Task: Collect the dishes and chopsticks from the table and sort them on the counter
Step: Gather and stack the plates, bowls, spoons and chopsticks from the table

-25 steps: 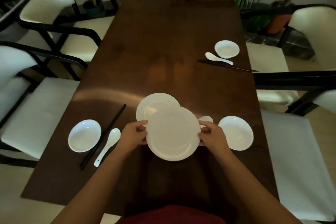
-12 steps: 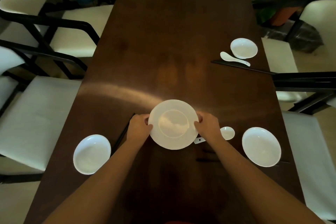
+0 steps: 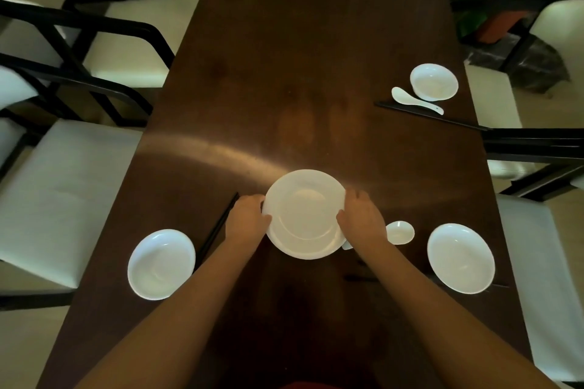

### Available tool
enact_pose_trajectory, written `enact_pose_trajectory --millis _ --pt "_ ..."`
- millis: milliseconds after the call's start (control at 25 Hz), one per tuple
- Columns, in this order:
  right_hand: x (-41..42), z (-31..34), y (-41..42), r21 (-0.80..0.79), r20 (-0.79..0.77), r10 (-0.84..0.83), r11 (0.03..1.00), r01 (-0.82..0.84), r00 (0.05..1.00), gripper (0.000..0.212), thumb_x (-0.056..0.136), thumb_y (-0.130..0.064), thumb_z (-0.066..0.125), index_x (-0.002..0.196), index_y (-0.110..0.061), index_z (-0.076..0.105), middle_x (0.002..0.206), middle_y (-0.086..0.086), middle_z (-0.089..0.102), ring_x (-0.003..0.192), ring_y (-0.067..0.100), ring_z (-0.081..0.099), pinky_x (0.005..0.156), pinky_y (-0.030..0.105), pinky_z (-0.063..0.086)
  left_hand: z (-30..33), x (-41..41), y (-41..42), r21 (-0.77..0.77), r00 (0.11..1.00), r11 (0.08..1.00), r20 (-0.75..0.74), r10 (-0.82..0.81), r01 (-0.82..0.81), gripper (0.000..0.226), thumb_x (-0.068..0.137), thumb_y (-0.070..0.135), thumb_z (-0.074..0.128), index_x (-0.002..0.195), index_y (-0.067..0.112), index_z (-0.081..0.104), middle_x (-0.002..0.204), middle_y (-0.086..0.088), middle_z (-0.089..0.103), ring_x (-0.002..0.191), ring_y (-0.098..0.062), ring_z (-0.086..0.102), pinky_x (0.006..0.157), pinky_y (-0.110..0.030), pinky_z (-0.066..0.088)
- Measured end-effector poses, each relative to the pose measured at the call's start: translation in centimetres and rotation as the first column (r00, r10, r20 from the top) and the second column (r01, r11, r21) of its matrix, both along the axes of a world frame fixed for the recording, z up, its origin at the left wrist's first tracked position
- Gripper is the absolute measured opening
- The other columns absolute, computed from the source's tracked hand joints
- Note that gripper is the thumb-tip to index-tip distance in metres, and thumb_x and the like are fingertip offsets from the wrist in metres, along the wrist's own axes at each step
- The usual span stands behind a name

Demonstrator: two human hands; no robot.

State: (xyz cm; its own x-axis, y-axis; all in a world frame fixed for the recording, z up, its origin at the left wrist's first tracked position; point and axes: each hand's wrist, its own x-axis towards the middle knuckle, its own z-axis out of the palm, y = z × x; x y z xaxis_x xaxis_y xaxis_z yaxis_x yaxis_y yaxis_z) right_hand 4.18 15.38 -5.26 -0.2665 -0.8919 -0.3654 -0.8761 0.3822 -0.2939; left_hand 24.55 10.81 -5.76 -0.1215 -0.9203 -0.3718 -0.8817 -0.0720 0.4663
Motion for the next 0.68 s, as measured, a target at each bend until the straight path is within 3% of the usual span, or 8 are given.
enact_pose_trajectory --millis 160,440,560,680 --pt "0.5 -0.1 0.5 0.09 -0.124 0.147 0.987 -0.137 0.981 0.051 0.087 -0.012 0.059 0.133 -0.005 0.038 0.141 0.02 0.033 0.114 0.026 0.054 0.094 0.03 0.047 -0.3 0.2 0.6 -0.028 0.997 0.998 0.039 -0.061 0.063 0.027 0.088 0.021 0.053 0.113 0.013 0.057 0.107 -0.009 0.064 0.096 -0.024 0.06 0.079 -0.037 0.051" --pt "1.3 1.3 1.0 -0.021 -0.097 0.044 0.999 -0.046 0.994 0.037 0.093 -0.021 0.047 0.128 -0.013 0.041 0.131 0.01 0.04 0.106 0.024 0.055 0.083 0.031 0.05 0.4 1.4 2.4 -0.05 0.982 0.986 0.114 -0.15 0.156 0.047 0.093 0.033 0.043 0.137 0.018 0.033 0.125 -0.01 0.054 0.11 -0.026 0.055 0.085 -0.041 0.049" --pt "3.4 2.2 1.0 -0.094 -0.183 0.244 0.96 -0.264 0.952 0.049 0.094 -0.033 0.043 0.14 -0.02 0.032 0.145 0.009 0.035 0.127 0.026 0.042 0.096 0.036 0.045 2.3 3.2 3.8 -0.26 0.979 0.948 0.139 -0.151 0.183 0.048 0.092 0.034 0.045 0.137 0.016 0.038 0.125 -0.008 0.057 0.11 -0.025 0.056 0.088 -0.039 0.047" --pt "8.3 3.5 1.0 -0.212 -0.246 0.468 0.828 -0.519 0.848 0.052 0.092 -0.032 0.047 0.141 -0.019 0.034 0.145 0.01 0.039 0.131 0.028 0.039 0.102 0.039 0.04 4.2 7.0 6.2 -0.473 0.971 0.854 0.195 -0.136 0.215 0.042 0.087 0.029 0.055 0.125 0.012 0.053 0.115 -0.009 0.063 0.106 -0.026 0.058 0.096 -0.044 0.042"
